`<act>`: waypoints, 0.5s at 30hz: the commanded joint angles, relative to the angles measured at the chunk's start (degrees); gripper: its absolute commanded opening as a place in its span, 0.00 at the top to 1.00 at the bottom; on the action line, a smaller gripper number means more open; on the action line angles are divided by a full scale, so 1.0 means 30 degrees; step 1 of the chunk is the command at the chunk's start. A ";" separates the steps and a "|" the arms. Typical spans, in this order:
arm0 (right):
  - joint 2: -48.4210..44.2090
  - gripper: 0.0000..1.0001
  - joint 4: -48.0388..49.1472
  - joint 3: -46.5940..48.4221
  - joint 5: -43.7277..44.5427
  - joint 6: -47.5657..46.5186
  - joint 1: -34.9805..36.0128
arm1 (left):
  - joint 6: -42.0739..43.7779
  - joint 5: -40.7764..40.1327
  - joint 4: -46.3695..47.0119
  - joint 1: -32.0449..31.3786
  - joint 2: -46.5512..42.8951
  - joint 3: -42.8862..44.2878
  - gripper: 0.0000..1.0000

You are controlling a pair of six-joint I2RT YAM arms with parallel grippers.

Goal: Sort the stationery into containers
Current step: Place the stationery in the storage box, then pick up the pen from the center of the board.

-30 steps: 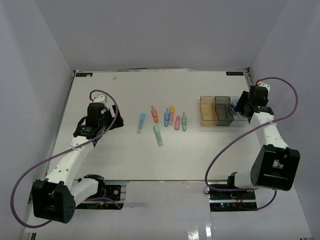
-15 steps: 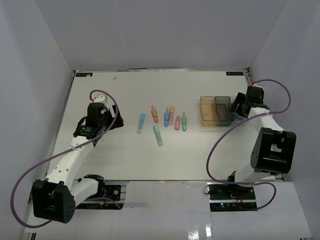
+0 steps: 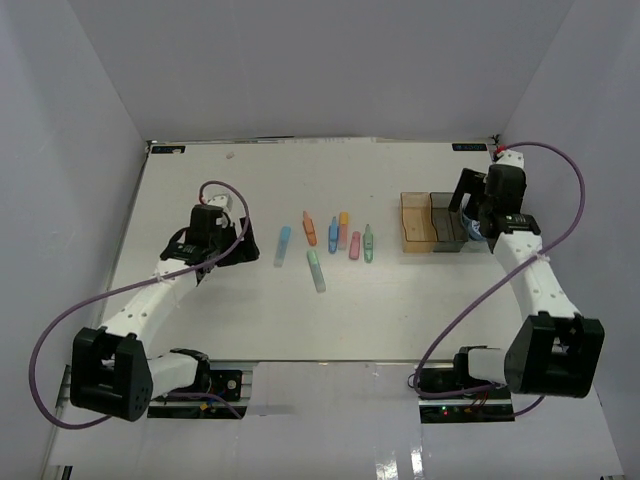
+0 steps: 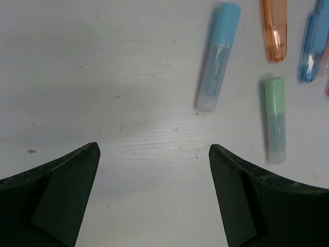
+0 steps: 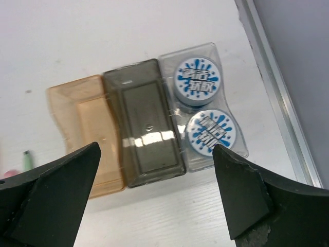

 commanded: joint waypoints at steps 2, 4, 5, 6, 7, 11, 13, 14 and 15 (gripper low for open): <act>-0.4137 0.04 -0.0503 -0.1079 -0.1741 0.0230 0.0652 | -0.0423 -0.1022 -0.1845 -0.3055 0.2225 0.1884 0.02; -0.5345 0.04 -0.0301 -0.2133 -0.3346 0.0787 0.0652 | -0.0892 -0.1676 -0.2200 -0.3795 0.3366 0.2269 0.02; -0.6540 0.04 -0.0038 -0.2601 -0.3908 0.1428 0.0652 | -0.1359 -0.1794 -0.2171 -0.4176 0.3721 0.2474 0.02; -0.7103 0.04 0.0255 -0.3447 -0.5277 0.1753 0.0652 | -0.1538 -0.1940 -0.2171 -0.4353 0.4507 0.2621 0.03; -0.7573 0.04 0.0490 -0.3803 -0.5784 0.2046 0.0652 | -0.1598 -0.2145 -0.2200 -0.4500 0.4921 0.2825 0.05; -0.9068 0.05 0.1020 -0.4597 -0.7136 0.2488 0.0652 | -0.2154 -0.3579 -0.2055 -0.5612 0.6826 0.4054 0.09; -0.9392 0.05 0.1136 -0.5065 -0.7282 0.2489 0.1237 | -0.2389 -0.3845 -0.1966 -0.5819 0.8085 0.4466 0.11; -0.9713 0.05 0.1369 -0.5269 -0.7341 0.2518 0.1238 | -0.2447 -0.3904 -0.1908 -0.5878 0.8408 0.4903 0.12; -0.9861 0.05 0.1458 -0.5475 -0.7371 0.2518 0.1238 | -0.2448 -0.3992 -0.1820 -0.5966 0.8731 0.5052 0.13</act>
